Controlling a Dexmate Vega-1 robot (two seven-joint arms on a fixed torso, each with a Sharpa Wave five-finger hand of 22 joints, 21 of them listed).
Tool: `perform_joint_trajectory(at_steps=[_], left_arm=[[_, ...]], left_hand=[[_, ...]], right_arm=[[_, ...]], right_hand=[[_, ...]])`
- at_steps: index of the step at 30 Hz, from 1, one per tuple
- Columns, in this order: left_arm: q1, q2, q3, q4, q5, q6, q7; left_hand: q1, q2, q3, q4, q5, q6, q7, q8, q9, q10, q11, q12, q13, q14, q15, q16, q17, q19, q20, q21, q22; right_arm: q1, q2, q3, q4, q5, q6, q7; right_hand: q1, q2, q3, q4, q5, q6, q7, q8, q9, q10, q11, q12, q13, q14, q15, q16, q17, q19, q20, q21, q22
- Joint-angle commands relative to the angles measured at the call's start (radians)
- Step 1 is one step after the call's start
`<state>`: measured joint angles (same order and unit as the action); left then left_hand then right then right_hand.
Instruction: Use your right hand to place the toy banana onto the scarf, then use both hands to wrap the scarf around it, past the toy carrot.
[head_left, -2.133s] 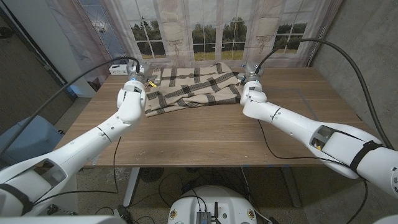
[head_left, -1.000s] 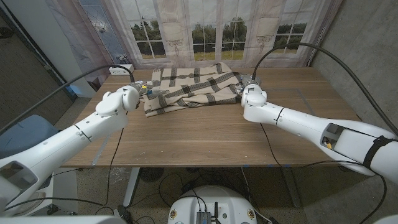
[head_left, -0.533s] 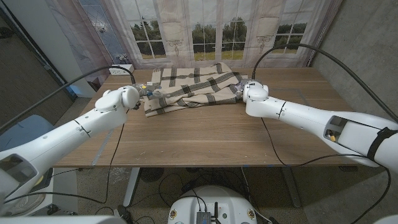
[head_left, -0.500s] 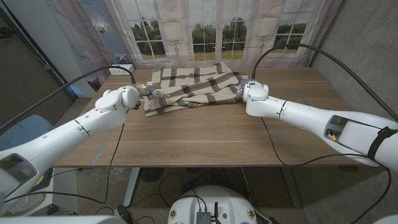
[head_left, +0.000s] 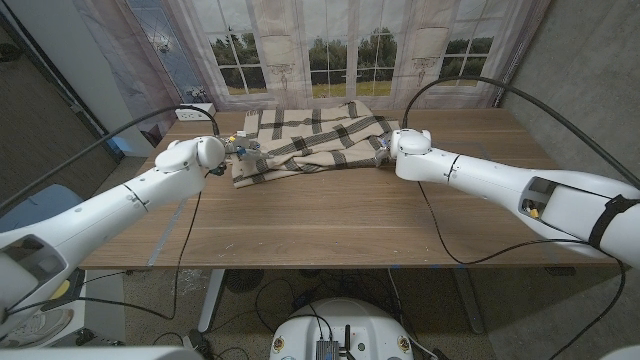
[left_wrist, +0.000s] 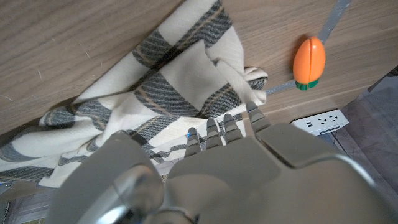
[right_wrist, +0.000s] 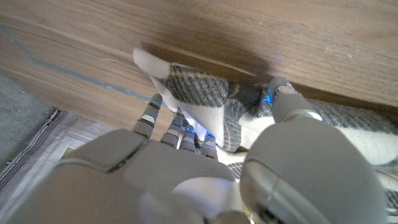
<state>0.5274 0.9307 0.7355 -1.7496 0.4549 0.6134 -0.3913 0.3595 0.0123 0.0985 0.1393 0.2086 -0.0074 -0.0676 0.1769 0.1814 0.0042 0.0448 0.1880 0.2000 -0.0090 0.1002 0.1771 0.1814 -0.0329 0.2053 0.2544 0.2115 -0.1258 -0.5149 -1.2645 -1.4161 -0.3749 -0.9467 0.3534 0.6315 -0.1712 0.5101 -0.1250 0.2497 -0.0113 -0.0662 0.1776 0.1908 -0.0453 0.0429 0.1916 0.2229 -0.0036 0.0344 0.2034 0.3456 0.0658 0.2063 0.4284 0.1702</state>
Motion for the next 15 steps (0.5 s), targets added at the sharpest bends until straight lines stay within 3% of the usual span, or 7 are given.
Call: perform_joint_trajectory(at_steps=[1, 5, 7, 8, 10, 11, 15], left_arm=[[-0.040, -0.006, 0.030, 0.044, -0.033, -0.021, -0.037], [-0.047, -0.004, 0.036, 0.050, -0.039, -0.028, -0.047], [-0.049, -0.004, 0.038, 0.053, -0.043, -0.031, -0.051], [-0.050, -0.005, 0.040, 0.055, -0.045, -0.034, -0.052], [-0.053, -0.007, 0.042, 0.060, -0.048, -0.038, -0.056], [-0.055, -0.008, 0.045, 0.062, -0.048, -0.040, -0.057], [-0.065, -0.011, 0.055, 0.074, -0.049, -0.056, -0.069]], left_hand=[[-0.006, -0.003, -0.010, 0.000, 0.007, -0.005, 0.003, 0.007, 0.001, -0.008, 0.005, 0.006, 0.000, -0.006, 0.001, 0.004, 0.002, -0.006, 0.007, -0.007, 0.004], [-0.007, -0.003, -0.011, 0.000, 0.008, -0.006, 0.002, 0.007, 0.001, -0.010, 0.005, 0.007, 0.000, -0.007, 0.000, 0.005, 0.002, -0.006, 0.007, -0.007, 0.004], [-0.007, -0.003, -0.011, 0.000, 0.008, -0.007, 0.003, 0.006, 0.001, -0.010, 0.005, 0.007, 0.000, -0.007, 0.001, 0.005, 0.002, -0.006, 0.007, -0.007, 0.004], [-0.008, -0.003, -0.012, -0.001, 0.008, -0.008, 0.002, 0.006, 0.001, -0.010, 0.002, 0.007, 0.000, -0.007, 0.001, 0.005, 0.002, -0.007, 0.007, -0.007, 0.005], [-0.009, -0.003, -0.012, -0.001, 0.009, -0.008, 0.002, 0.007, 0.001, -0.010, 0.003, 0.008, 0.000, -0.007, 0.001, 0.006, 0.002, -0.007, 0.007, -0.007, 0.005], [-0.009, -0.003, -0.013, -0.001, 0.009, -0.009, 0.001, 0.007, 0.001, -0.011, 0.002, 0.008, 0.000, -0.007, 0.000, 0.006, 0.002, -0.007, 0.007, -0.007, 0.005], [-0.010, -0.003, -0.014, -0.001, 0.010, -0.010, 0.001, 0.007, 0.002, -0.013, 0.001, 0.008, 0.000, -0.006, 0.000, 0.006, 0.002, -0.009, 0.007, -0.008, 0.005]], right_arm=[[0.003, 0.093, 0.018, 0.176, 0.031, 0.067, -0.024], [-0.010, 0.113, 0.043, 0.233, 0.044, 0.099, -0.074], [-0.030, 0.108, 0.067, 0.237, 0.049, 0.122, -0.125], [-0.041, 0.104, 0.081, 0.236, 0.053, 0.137, -0.148], [-0.067, 0.102, 0.101, 0.232, 0.043, 0.151, -0.223], [-0.078, 0.101, 0.104, 0.230, 0.032, 0.156, -0.258], [-0.119, 0.084, 0.122, 0.206, -0.002, 0.196, -0.371]], right_hand=[[-0.024, -0.001, -0.018, 0.003, 0.023, 0.007, 0.008, 0.011, 0.001, 0.001, 0.009, 0.010, -0.001, 0.029, 0.002, 0.016, -0.004, 0.034, -0.003, -0.004, 0.005], [-0.004, 0.022, -0.020, -0.011, 0.077, 0.043, 0.014, 0.023, 0.000, 0.046, -0.008, 0.029, -0.005, 0.101, -0.028, 0.037, -0.021, 0.147, -0.021, 0.015, 0.006], [0.014, 0.055, -0.007, -0.013, 0.101, 0.105, 0.011, 0.040, 0.000, 0.113, -0.017, 0.052, -0.007, 0.181, -0.071, 0.065, -0.027, 0.206, -0.038, 0.022, 0.006], [0.039, 0.084, 0.010, -0.020, 0.113, 0.177, 0.010, 0.054, 0.000, 0.194, -0.023, 0.078, -0.008, 0.282, -0.113, 0.100, -0.030, 0.288, -0.069, 0.042, 0.008], [0.082, 0.129, 0.035, -0.029, 0.118, 0.279, -0.004, 0.072, -0.002, 0.319, -0.031, 0.114, -0.009, 0.406, -0.163, 0.148, -0.026, 0.367, -0.105, 0.059, 0.011], [0.122, 0.163, 0.050, -0.037, 0.109, 0.368, -0.003, 0.088, -0.003, 0.417, -0.045, 0.143, -0.010, 0.519, -0.206, 0.195, -0.016, 0.422, -0.119, 0.074, 0.012], [0.264, 0.231, 0.068, -0.057, 0.059, 0.674, -0.037, 0.146, -0.007, 0.693, -0.095, 0.226, -0.011, 0.719, -0.260, 0.300, 0.042, 0.506, -0.175, 0.104, 0.014]])
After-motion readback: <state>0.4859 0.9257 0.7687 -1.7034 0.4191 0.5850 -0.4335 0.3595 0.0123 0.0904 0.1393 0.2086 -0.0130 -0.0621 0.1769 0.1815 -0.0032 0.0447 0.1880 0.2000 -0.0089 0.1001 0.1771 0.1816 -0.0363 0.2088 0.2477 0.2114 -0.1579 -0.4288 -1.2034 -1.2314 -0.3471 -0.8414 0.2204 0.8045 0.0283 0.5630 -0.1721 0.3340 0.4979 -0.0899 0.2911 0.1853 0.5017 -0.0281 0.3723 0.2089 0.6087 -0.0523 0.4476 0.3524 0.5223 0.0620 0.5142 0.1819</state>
